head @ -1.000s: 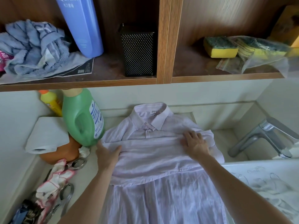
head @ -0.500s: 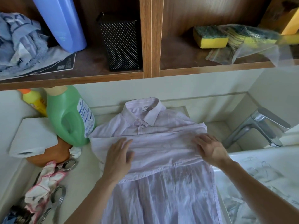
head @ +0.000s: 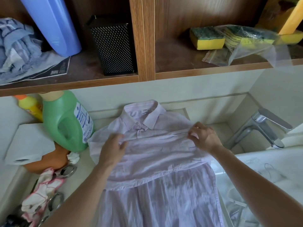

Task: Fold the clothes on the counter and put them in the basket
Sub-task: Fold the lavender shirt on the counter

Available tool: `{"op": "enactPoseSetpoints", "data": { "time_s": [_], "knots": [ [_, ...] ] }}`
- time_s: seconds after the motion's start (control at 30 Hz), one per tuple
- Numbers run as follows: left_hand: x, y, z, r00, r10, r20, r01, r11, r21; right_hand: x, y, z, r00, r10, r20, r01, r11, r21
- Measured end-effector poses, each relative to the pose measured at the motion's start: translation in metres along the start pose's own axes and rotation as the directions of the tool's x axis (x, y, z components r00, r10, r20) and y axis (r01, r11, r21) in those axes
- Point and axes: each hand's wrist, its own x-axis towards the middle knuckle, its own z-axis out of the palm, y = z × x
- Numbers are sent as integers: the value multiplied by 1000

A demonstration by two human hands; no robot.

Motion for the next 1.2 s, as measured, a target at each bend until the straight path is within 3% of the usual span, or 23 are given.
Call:
{"op": "enactPoseSetpoints", "data": {
  "time_s": [0.13, 0.2, 0.27, 0.37, 0.47, 0.57, 0.7, 0.77, 0.87, 0.97, 1.03, 1.1, 1.2],
  "knots": [
    [60, 2, -24, 988, -131, -84, 107, 965, -241, 57, -46, 6, 998, 38, 40, -48, 953, 298],
    [84, 9, -30, 973, -229, -10, 211, 913, -350, 87, -65, 15, 992, 87, 92, -118, 897, 426],
    [100, 17, -32, 975, -215, 57, 221, 912, -346, 111, -77, 25, 983, 127, 131, -176, 846, 503],
    [113, 19, -27, 990, -117, 83, 133, 968, -213, 136, -82, 38, 982, 122, 146, -171, 901, 399],
    [122, 13, -27, 989, -105, 108, 117, 987, -111, 152, -80, 51, 980, 105, 169, -158, 928, 337],
    [121, 6, -28, 986, -69, 149, 50, 990, 131, 160, -79, 54, 973, 129, 192, -172, 958, 231],
    [116, -16, -27, 980, -130, 153, 63, 921, 383, 154, -78, 44, 987, 107, 123, -141, 938, 317],
    [110, -21, -26, 971, -156, 178, 86, 933, 350, 149, -75, 34, 987, 124, 106, -154, 925, 346],
    [97, -19, -30, 990, -138, -30, 141, 974, 176, 139, -68, 13, 992, 120, 23, -119, 907, 405],
    [83, -14, -45, 979, -112, -173, 162, 938, 306, 124, -60, -11, 1000, -7, 28, -7, 884, 467],
    [76, -16, -49, 985, -115, -132, 160, 898, 410, 116, -50, -15, 992, -110, 59, 81, 929, 361],
    [70, -21, -50, 986, -168, -16, 164, 933, 321, 113, -35, -8, 993, -115, 2, 111, 967, 230],
    [59, -29, -52, 987, -132, 90, 102, 955, 280, 109, -22, 2, 998, 31, 55, -47, 949, 313]
  ]
}}
